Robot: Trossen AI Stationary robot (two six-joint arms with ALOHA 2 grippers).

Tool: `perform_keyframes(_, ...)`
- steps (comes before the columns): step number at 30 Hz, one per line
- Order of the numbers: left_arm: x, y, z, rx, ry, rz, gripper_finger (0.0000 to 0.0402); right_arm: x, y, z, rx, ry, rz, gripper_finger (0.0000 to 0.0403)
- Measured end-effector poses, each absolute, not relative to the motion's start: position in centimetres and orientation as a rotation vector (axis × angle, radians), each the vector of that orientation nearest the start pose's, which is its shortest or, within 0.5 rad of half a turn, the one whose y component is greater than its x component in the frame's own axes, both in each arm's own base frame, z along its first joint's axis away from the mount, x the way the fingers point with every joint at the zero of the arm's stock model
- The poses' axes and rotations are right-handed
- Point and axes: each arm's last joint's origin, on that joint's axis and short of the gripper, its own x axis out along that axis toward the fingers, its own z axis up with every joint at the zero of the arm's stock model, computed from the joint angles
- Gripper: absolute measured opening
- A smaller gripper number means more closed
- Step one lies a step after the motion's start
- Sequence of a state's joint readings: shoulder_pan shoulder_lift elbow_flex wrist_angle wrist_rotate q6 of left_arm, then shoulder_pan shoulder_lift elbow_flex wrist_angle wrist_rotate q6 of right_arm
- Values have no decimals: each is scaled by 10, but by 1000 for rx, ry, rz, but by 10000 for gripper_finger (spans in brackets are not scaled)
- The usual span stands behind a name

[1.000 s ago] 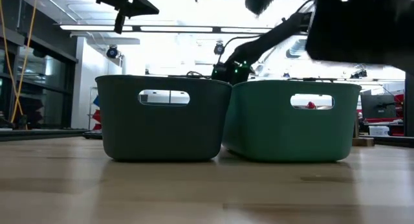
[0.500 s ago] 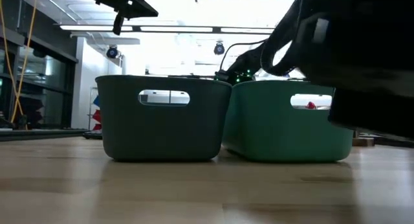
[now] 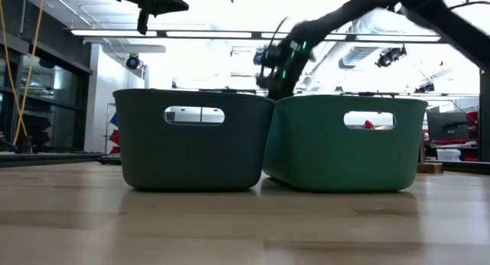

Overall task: Sort batteries
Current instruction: Put the silver battery into the blue bin

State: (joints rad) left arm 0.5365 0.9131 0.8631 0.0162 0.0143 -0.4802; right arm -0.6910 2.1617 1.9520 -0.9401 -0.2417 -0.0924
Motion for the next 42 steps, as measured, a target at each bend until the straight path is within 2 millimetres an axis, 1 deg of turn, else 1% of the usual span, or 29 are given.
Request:
perform_keyframes(1,175,103,357,-474,-92,520,0,357,-279,253,447,1030,-299,5)
perform_keyframes(3,175,103,357,-465,-89,521,0,361,-255,264,475,1039,-174,4)
perform_keyframes(5,175,103,357,-459,-85,521,0,370,-225,273,485,1048,-56,3)
perform_keyframes(7,175,103,357,-451,-82,522,0,378,-192,283,473,1080,39,3)
perform_keyframes(8,175,103,357,-450,-82,522,0,384,-173,285,457,1104,82,2)
perform_keyframes(10,175,103,356,-451,-80,522,0,396,-137,283,421,1156,159,2)
perform_keyframes(12,175,103,355,-448,-68,524,0,409,-99,276,375,1200,239,2)
perform_keyframes(15,175,103,353,-428,-40,523,0,423,-50,273,325,1206,335,1)
perform_keyframes(16,175,103,353,-422,-32,523,0,426,-38,272,307,1196,358,1)
perform_keyframes(18,174,103,352,-414,-17,525,0,435,-21,266,280,1175,379,1)
perform_keyframes(21,174,103,351,-415,-16,524,0,447,-8,258,276,1132,387,5)
perform_keyframes(24,174,103,351,-425,-18,524,0,453,-5,254,291,1110,384,29)
perform_keyframes(28,174,103,351,-457,-26,523,0,454,-4,252,307,1117,377,89)
perform_keyframes(31,174,103,351,-467,-28,524,0,452,4,251,281,1134,407,136)
perform_keyframes(34,175,102,349,-481,-10,526,0,446,10,249,275,1203,429,168)
perform_keyframes(36,175,100,345,-492,34,527,0,439,11,249,283,1265,422,173)
perform_keyframes(38,177,96,338,-493,108,519,1,431,11,254,242,1309,403,172)
perform_keyframes(42,186,82,322,-510,278,473,16,411,10,274,95,1363,343,159)
